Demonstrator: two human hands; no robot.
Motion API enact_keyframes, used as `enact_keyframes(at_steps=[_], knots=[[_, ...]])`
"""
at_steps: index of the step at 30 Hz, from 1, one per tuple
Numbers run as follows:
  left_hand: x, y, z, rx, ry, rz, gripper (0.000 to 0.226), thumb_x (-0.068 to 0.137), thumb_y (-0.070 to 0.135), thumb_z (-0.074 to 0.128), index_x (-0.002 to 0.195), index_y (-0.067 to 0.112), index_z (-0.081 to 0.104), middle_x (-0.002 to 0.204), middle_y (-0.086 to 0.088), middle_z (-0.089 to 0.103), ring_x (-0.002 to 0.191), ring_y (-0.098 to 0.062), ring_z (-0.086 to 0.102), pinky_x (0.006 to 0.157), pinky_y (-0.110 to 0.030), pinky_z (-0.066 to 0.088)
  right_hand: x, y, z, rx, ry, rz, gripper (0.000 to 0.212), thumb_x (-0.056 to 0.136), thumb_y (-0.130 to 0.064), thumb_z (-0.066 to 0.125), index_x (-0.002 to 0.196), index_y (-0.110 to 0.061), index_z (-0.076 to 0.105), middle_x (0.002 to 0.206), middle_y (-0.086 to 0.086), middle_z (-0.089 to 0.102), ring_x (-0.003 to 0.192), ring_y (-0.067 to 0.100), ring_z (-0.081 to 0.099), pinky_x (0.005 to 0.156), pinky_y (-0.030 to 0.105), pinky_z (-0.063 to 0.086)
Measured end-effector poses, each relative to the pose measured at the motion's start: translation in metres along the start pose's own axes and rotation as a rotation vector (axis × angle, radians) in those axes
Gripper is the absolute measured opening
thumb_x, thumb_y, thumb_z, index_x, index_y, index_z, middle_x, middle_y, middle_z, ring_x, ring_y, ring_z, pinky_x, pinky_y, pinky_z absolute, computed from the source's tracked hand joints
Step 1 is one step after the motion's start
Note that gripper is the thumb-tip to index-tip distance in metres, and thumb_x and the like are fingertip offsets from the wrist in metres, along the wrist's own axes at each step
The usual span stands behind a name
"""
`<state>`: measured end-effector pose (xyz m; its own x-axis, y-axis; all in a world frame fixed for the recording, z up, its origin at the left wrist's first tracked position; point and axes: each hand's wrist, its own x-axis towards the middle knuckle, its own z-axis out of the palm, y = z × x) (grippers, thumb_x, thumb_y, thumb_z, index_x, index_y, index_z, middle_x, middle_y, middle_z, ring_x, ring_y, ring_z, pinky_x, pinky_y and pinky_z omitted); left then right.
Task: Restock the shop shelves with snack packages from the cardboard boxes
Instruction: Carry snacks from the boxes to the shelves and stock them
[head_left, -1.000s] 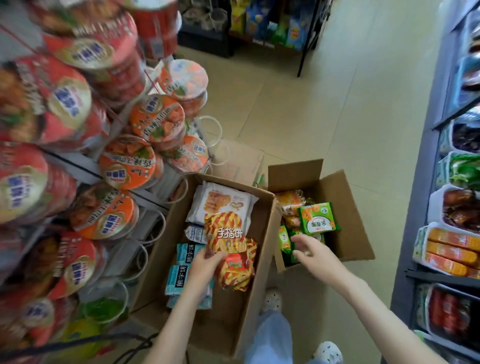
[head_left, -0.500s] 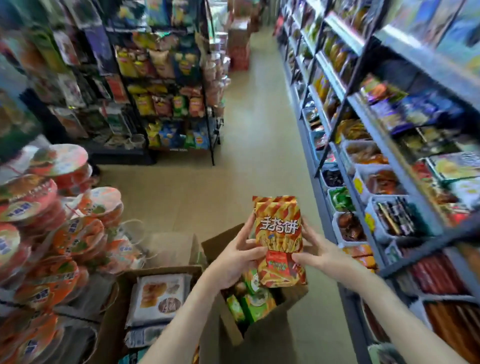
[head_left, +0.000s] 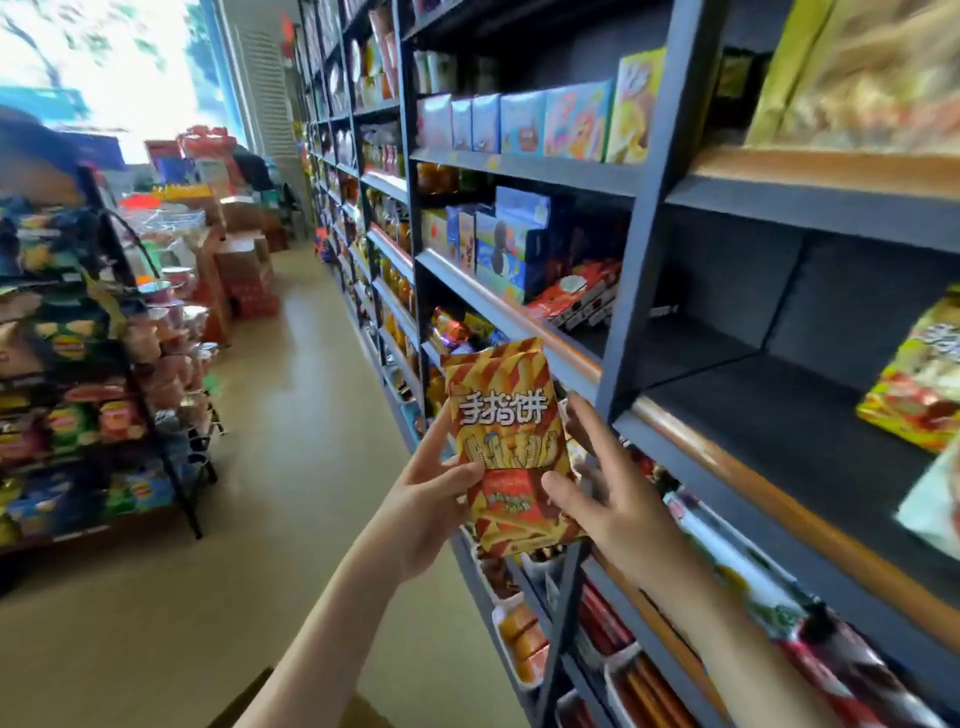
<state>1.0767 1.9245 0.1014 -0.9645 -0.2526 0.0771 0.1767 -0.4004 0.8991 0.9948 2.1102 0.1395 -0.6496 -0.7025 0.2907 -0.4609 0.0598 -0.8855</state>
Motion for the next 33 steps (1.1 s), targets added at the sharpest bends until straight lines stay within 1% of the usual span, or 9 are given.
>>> enact_keyframes(at_steps=[3, 6, 9, 11, 15, 21, 26, 29, 33], knots=[[0.048, 0.009, 0.059, 0.094, -0.073, 0.036, 0.081, 0.076, 0.003, 0.074, 0.139, 0.042, 0.041, 0.115, -0.016, 0.068, 0.101, -0.035, 0.063, 0.088, -0.047, 0.050, -0.009, -0.009, -0.061, -0.165, 0.305, -0.136, 0.052, 0.094, -0.034, 0.056, 0.136, -0.050, 0.031, 0.139, -0.032, 0.035, 0.126, -0.017, 0.034, 0.099, 0.007, 0.035], [0.083, 0.013, 0.115, 0.150, -0.216, 0.035, 0.075, 0.074, 0.001, 0.063, 0.133, 0.044, 0.042, 0.108, -0.011, 0.072, 0.096, -0.028, 0.069, 0.081, -0.042, 0.057, -0.022, -0.011, -0.110, -0.305, 0.552, -0.160, 0.036, 0.092, -0.036, 0.053, 0.128, -0.037, 0.047, 0.127, -0.021, 0.049, 0.117, -0.009, 0.046, 0.093, 0.010, 0.040], [0.120, 0.010, 0.158, 0.202, -0.362, 0.021, 0.077, 0.078, 0.001, 0.063, 0.138, 0.042, 0.039, 0.110, -0.011, 0.071, 0.099, -0.028, 0.069, 0.074, -0.036, 0.057, -0.028, -0.008, -0.141, -0.436, 0.663, -0.088, 0.024, 0.095, -0.029, 0.054, 0.118, -0.036, 0.052, 0.118, -0.018, 0.053, 0.109, -0.009, 0.048, 0.086, 0.009, 0.041], [0.150, 0.003, 0.180, 0.210, -0.410, -0.003, 0.074, 0.085, -0.004, 0.059, 0.142, 0.037, 0.036, 0.108, -0.012, 0.072, 0.094, -0.027, 0.070, 0.070, -0.036, 0.058, -0.028, -0.002, -0.152, -0.512, 0.691, -0.018, 0.025, 0.094, -0.026, 0.055, 0.118, -0.031, 0.053, 0.112, -0.019, 0.051, 0.104, -0.009, 0.049, 0.082, 0.007, 0.042], [0.216, -0.020, 0.216, 0.187, -0.554, -0.072, 0.071, 0.089, -0.009, 0.051, 0.145, 0.032, 0.036, 0.100, -0.011, 0.072, 0.082, -0.022, 0.072, 0.062, -0.032, 0.057, -0.012, 0.021, -0.163, -0.736, 0.764, 0.094, 0.024, 0.091, -0.022, 0.060, 0.114, -0.021, 0.053, 0.107, -0.012, 0.050, 0.092, 0.003, 0.053, 0.078, 0.018, 0.044], [0.296, -0.069, 0.265, 0.238, -0.814, -0.101, 0.079, 0.089, -0.013, 0.051, 0.150, 0.030, 0.024, 0.133, -0.019, 0.055, 0.108, -0.032, 0.063, 0.075, -0.034, 0.056, 0.016, 0.043, -0.170, -0.929, 0.732, 0.447, 0.041, 0.093, -0.034, 0.054, 0.127, -0.018, 0.039, 0.124, -0.004, 0.042, 0.110, 0.015, 0.047, 0.086, 0.021, 0.034], [0.325, -0.112, 0.290, 0.394, -0.851, -0.073, 0.071, 0.087, -0.002, 0.059, 0.146, 0.022, 0.027, 0.135, -0.012, 0.053, 0.117, -0.026, 0.058, 0.092, -0.040, 0.053, 0.026, 0.052, -0.172, -0.876, 0.741, 0.594, 0.049, 0.094, -0.039, 0.051, 0.137, -0.025, 0.031, 0.137, -0.007, 0.038, 0.113, 0.013, 0.050, 0.088, 0.026, 0.040], [0.339, -0.122, 0.294, 0.576, -0.841, 0.016, 0.051, 0.094, 0.001, 0.048, 0.140, 0.017, 0.034, 0.126, -0.007, 0.058, 0.113, -0.021, 0.059, 0.089, -0.036, 0.054, 0.028, 0.056, -0.174, -0.874, 0.731, 0.690, 0.056, 0.095, -0.040, 0.050, 0.143, -0.026, 0.025, 0.148, -0.007, 0.030, 0.125, 0.014, 0.045, 0.098, 0.028, 0.039], [0.343, -0.124, 0.296, 0.827, -0.830, 0.038, 0.045, 0.098, 0.018, 0.042, 0.141, 0.017, 0.029, 0.126, -0.007, 0.058, 0.110, -0.024, 0.058, 0.093, -0.042, 0.050, 0.031, 0.059, -0.174, -0.931, 0.702, 0.794, 0.053, 0.096, -0.038, 0.049, 0.142, -0.021, 0.029, 0.147, -0.004, 0.032, 0.129, 0.017, 0.041, 0.098, 0.028, 0.037]])
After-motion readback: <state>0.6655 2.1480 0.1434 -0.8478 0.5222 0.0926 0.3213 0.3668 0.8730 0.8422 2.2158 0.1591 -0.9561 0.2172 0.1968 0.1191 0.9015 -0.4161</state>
